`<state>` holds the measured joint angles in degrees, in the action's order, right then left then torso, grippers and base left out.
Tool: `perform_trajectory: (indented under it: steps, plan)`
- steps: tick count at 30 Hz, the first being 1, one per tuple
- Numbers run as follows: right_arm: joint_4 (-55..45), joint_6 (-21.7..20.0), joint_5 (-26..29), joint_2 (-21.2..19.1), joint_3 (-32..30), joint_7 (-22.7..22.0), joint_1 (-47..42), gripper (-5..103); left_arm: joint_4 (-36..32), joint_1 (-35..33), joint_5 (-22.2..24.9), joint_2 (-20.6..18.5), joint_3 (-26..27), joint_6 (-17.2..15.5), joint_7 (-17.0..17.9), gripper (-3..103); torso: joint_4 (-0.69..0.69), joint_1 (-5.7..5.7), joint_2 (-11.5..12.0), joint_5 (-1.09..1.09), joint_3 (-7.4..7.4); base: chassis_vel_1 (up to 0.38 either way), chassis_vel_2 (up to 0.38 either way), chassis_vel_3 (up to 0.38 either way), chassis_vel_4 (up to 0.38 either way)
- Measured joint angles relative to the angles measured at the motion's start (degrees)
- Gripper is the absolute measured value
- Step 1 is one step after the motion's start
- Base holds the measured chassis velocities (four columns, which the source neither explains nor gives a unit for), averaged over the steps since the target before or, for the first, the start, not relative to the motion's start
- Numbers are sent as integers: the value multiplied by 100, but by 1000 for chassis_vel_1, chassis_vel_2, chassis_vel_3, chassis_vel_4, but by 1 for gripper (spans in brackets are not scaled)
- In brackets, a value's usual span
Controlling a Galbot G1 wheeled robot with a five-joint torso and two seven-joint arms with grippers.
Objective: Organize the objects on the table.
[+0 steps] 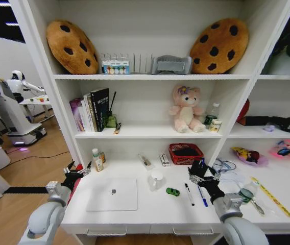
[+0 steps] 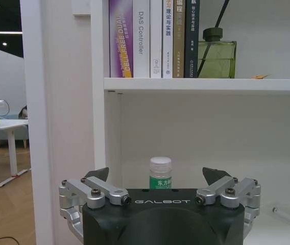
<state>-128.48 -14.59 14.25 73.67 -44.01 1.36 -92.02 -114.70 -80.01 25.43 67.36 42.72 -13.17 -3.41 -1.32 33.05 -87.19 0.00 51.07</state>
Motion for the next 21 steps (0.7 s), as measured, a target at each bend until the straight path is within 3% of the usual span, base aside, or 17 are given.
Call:
perform_trajectory:
  steps: [21]
  plan:
    - [-85, -177, -299, 12, -35, -29, -112, 100, 7, 0, 1, 0, 0, 6, -2, 100, 0, 1, 0, 0, 1, 0, 0, 0, 0]
